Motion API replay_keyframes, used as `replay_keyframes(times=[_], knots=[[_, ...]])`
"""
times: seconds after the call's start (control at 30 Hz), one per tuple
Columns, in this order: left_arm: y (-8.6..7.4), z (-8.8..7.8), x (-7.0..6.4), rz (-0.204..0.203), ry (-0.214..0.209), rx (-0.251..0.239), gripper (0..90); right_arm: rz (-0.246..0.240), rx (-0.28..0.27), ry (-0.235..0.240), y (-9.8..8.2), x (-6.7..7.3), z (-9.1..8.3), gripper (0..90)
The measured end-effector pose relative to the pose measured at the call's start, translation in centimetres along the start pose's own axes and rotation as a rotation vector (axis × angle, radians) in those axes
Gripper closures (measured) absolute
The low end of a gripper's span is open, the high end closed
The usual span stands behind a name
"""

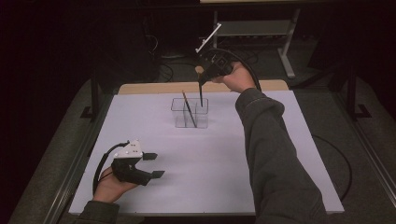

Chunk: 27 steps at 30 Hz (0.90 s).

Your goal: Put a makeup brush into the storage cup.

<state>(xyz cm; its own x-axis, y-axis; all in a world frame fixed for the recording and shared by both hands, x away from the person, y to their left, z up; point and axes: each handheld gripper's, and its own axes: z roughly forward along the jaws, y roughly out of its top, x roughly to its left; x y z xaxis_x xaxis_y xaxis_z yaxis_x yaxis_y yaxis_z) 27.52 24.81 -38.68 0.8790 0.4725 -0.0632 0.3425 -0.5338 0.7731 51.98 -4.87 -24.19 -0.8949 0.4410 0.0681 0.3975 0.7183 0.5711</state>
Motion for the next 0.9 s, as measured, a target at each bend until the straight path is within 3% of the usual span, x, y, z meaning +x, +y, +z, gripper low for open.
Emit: replay_keyframes(times=[0.9], knots=[[0.0, -0.2, 0.0, 0.004, -0.002, 0.004, 30.6, 0.017, 0.034, 0.013, -0.3, 0.0, 2.0, 83.2]])
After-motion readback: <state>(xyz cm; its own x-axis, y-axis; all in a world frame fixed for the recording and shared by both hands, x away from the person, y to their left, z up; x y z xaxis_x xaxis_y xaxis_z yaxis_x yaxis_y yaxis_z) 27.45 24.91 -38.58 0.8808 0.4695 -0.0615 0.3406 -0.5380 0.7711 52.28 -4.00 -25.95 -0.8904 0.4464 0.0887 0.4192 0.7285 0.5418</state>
